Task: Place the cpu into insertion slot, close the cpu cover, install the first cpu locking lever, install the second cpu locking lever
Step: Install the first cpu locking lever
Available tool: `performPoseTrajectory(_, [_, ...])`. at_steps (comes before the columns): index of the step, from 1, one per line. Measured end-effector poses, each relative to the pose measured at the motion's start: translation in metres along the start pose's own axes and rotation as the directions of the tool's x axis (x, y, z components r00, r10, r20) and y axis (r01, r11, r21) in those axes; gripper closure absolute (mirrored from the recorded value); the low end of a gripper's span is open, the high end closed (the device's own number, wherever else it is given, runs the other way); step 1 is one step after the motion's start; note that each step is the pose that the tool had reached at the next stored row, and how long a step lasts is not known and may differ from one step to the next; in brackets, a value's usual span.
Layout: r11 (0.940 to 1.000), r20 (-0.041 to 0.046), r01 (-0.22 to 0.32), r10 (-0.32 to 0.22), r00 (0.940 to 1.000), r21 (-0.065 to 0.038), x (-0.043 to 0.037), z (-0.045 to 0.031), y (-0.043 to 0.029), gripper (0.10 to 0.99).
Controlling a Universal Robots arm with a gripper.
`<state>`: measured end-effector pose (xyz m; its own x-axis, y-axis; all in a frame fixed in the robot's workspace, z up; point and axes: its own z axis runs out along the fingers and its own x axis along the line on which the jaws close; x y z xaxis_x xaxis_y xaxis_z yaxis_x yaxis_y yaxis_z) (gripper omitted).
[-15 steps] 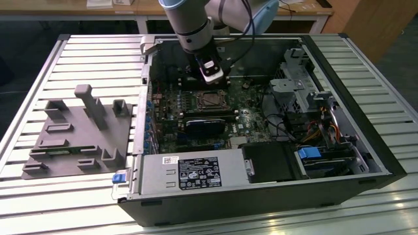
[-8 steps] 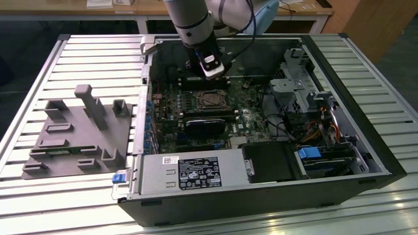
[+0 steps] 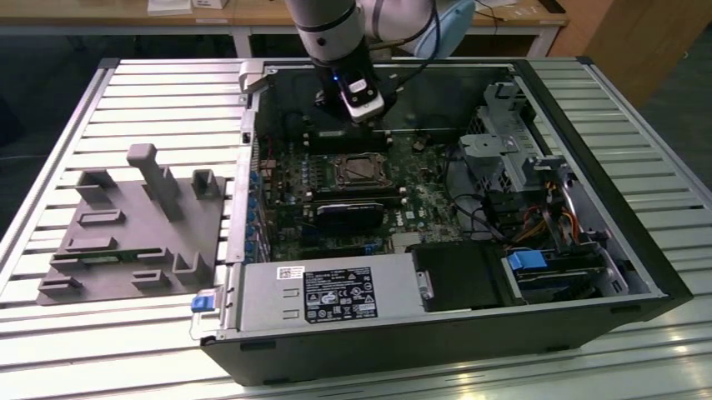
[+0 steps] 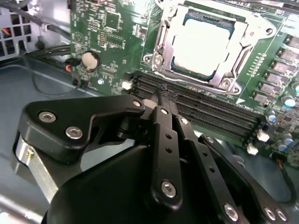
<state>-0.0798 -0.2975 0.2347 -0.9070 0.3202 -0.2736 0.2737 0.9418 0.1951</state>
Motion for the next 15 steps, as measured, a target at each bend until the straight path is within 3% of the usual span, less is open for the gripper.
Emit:
performPoseTrajectory(7, [1.0000,-0.0003,0.000,0.000,1.0000,0.000,-0.0007,-0.0021,0.0005,0.984])
performPoseTrajectory(8, [1.0000,-0.0046,0.000,0.000,1.0000,0.001,-0.0011,-0.0020,0.0006,0.984])
performPoseTrajectory(9, [1.0000,-0.0130,-0.001,0.001,0.9999,0.004,-0.0017,-0.0016,0.0008,0.984])
performPoseTrajectory(15, [0.9994,-0.0958,-0.009,0.012,0.9953,0.033,-0.0078,0.0017,0.0023,0.984])
